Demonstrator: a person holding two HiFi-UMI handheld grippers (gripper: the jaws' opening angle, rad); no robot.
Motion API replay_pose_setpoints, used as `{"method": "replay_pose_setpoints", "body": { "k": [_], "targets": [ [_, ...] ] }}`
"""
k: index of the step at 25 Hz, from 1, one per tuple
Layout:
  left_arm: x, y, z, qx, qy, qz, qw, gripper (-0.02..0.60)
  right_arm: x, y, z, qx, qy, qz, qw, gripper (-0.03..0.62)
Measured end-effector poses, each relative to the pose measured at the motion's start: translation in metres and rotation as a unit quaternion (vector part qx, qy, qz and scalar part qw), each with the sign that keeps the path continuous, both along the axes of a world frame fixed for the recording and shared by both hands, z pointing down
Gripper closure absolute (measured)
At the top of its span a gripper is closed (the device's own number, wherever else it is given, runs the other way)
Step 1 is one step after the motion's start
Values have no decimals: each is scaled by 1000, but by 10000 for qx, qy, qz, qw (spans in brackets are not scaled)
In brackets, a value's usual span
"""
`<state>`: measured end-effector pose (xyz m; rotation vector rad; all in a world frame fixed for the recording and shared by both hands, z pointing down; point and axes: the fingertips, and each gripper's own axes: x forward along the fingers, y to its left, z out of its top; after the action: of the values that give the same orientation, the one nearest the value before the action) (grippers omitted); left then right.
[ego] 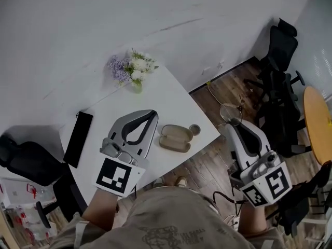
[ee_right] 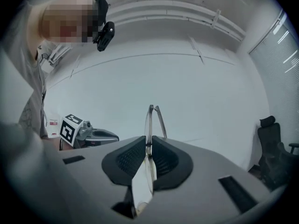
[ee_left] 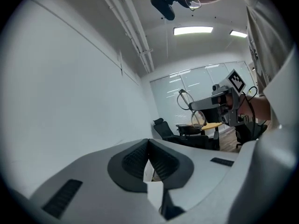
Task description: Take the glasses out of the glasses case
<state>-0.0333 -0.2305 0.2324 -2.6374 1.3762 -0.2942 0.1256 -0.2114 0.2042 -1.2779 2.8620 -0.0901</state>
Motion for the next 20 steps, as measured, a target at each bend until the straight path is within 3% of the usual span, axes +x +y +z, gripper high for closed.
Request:
{"method": "replay_pose_setpoints", "body": {
  "k": [6,20],
  "targets": [
    [10,7,8,-163,159,64,9997,566,18,13,3,-32,-86,143,9999,536],
    [24,11,11,-265,89,176,9995,566,20,15,25,-219,69,45,9997,536]
  ]
}}
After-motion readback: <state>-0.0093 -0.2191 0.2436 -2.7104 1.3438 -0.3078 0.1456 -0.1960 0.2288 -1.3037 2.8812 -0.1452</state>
